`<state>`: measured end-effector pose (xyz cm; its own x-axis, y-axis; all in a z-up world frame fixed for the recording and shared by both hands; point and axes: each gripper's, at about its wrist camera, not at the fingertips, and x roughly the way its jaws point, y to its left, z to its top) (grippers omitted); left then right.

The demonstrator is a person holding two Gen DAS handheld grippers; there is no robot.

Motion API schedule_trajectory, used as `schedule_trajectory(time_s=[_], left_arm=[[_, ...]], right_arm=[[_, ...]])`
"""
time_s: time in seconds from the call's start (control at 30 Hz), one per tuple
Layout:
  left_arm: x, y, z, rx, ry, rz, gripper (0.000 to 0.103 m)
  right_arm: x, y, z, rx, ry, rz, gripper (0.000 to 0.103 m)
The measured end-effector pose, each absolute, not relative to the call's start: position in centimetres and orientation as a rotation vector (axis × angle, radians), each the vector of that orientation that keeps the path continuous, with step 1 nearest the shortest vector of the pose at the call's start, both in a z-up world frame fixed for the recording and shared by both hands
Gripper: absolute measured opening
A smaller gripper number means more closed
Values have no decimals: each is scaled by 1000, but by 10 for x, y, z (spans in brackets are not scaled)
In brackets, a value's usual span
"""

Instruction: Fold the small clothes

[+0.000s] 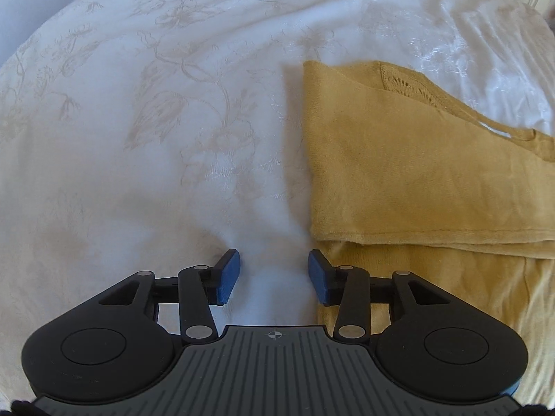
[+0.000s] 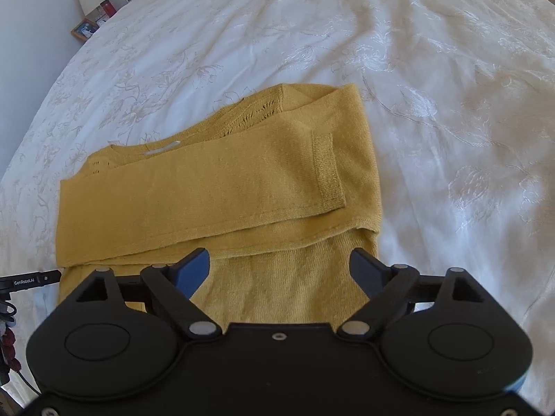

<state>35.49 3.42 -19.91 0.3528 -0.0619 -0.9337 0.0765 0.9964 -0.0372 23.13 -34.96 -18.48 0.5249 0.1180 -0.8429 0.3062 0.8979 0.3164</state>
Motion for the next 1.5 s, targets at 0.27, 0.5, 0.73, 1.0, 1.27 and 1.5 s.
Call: schedule_trajectory(time_s=[0.27, 0.5, 0.73, 1.0, 1.27, 1.5], left_arm=[[303, 36, -181, -38, 1184, -170, 72], [280, 38, -176, -45, 1198, -195, 78], [285, 31, -202, -24, 1241, -178, 81], [289, 22, -230, 34, 1295, -198, 103], [297, 9, -238, 54, 1315, -173, 103], [297, 5, -237, 54, 1308, -168, 103]], right_arm=[[197, -341, -178, 470, 1006, -130, 102], [224, -349, -173, 450, 940, -118, 102], [269, -374, -174, 510, 908, -122, 102], [305, -395, -199, 543, 974, -67, 102], [310, -397, -195, 607, 860, 74, 102], [289, -392, -172, 575, 737, 7, 102]])
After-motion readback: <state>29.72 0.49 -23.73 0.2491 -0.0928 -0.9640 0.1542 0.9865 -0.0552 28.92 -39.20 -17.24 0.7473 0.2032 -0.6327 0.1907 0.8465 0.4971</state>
